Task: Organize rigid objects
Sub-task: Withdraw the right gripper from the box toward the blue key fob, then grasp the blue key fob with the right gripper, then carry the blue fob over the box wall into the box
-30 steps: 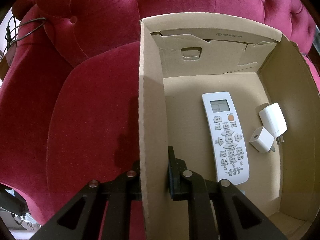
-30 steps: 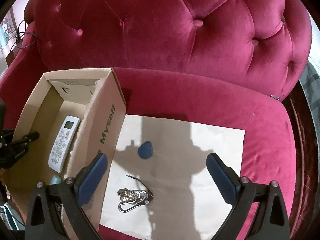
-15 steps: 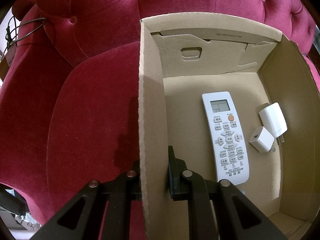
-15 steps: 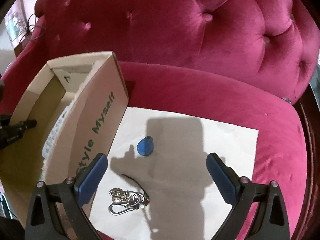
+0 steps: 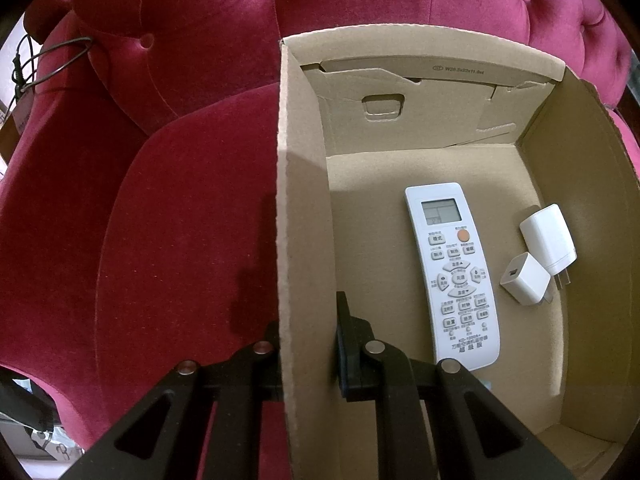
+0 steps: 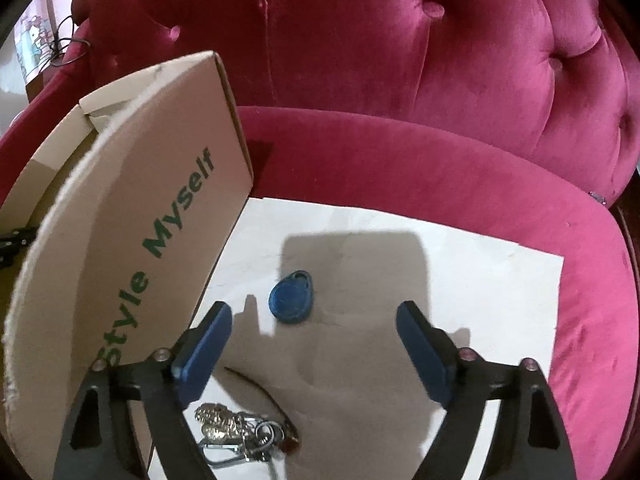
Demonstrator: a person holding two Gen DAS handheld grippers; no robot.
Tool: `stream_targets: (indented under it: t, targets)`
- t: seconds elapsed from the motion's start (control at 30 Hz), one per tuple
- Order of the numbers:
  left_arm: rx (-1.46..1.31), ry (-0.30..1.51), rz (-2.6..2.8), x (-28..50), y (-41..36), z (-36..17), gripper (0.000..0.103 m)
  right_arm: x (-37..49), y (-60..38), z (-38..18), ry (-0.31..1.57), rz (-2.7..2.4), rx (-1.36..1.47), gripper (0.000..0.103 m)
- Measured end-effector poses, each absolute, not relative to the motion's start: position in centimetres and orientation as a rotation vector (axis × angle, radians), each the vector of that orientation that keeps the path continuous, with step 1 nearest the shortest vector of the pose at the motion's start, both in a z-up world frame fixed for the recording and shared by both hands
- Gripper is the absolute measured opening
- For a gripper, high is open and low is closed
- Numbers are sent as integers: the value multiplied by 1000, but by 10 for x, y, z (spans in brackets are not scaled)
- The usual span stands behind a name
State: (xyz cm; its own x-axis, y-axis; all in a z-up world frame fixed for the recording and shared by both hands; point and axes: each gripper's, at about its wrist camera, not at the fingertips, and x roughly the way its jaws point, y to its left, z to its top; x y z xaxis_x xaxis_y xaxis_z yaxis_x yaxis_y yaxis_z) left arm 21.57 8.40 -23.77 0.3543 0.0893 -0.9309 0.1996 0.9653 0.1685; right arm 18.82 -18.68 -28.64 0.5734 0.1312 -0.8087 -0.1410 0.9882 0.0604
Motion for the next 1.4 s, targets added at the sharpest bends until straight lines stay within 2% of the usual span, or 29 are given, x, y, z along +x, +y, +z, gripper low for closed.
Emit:
stream_targets:
  t: [0.27, 0.33, 0.57, 0.6, 1.4]
  targets:
    - [266, 1210, -76, 216, 86, -237, 14, 195, -180, -297, 950, 132, -26, 67]
    - [264, 1211, -76, 216, 87, -237, 14, 196, -180, -297, 944, 120, -26, 56]
    - [263, 1211, -75, 217, 88, -237, 14, 200, -179, -302, 929, 60, -47, 34]
    - [265, 1211, -74, 217, 88, -237, 14, 200, -179, -302, 926, 48, -51, 29]
    - [268, 1210, -74, 216, 88, -236, 14, 188, -175, -246, 920, 15, -11, 27]
